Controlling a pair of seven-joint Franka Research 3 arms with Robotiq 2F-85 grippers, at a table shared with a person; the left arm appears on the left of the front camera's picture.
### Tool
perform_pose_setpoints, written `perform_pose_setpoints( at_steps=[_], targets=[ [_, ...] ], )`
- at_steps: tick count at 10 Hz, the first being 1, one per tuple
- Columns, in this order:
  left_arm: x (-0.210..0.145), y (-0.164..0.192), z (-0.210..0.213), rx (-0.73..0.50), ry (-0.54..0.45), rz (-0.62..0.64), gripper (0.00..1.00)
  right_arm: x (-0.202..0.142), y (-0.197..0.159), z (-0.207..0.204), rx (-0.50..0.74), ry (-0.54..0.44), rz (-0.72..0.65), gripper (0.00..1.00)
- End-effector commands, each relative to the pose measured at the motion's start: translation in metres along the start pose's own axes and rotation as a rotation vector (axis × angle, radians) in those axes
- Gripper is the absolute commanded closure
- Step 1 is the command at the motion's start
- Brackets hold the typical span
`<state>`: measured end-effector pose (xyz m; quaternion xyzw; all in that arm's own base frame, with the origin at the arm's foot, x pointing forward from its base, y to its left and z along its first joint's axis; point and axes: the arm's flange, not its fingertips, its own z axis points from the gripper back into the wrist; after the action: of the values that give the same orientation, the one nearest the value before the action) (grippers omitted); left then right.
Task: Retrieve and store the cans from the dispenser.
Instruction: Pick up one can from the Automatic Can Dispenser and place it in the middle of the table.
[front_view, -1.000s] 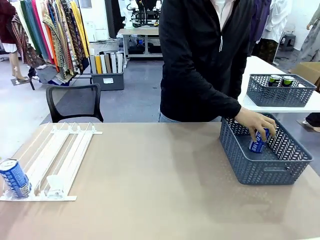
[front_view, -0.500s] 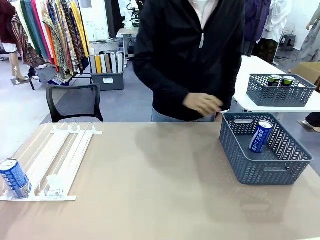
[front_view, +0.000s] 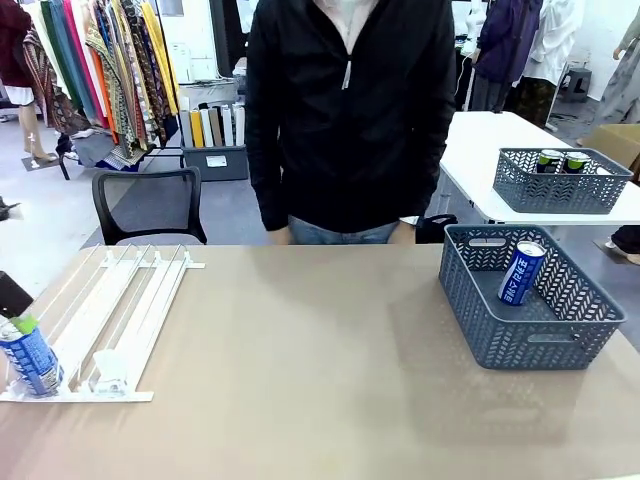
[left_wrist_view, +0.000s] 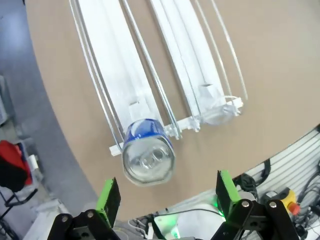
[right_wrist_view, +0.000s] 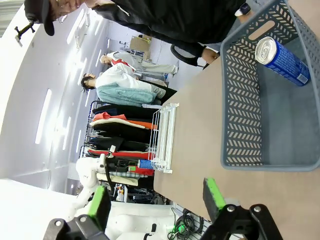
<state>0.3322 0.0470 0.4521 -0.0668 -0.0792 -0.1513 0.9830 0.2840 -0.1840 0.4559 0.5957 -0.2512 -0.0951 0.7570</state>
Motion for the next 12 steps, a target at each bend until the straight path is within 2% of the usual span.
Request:
perform_pose_setpoints(
  at_steps=[1,5,11,12],
  targets=[
    [-0.004,0.005,-0.028,0.004,0.025,0.022,0.0,0.004,0.003,-0.001,0.026,-0.016,0.011,0.0],
    [-0.005,0.009,-0.059,-0.023,0.112,0.033,0.0,0.004,0.003,-0.001,0.026,-0.016,0.011,0.0],
    [-0.002,0.012,-0.07,0.001,0.099,0.016,0.0,0.004,0.003,-0.001,0.026,-0.016,0.011,0.0],
    [-0.002,0.012,-0.069,0.012,0.093,0.013,0.6,0.004,0.003,-0.001,0.026,-0.016,0.011,0.0]
  ],
)
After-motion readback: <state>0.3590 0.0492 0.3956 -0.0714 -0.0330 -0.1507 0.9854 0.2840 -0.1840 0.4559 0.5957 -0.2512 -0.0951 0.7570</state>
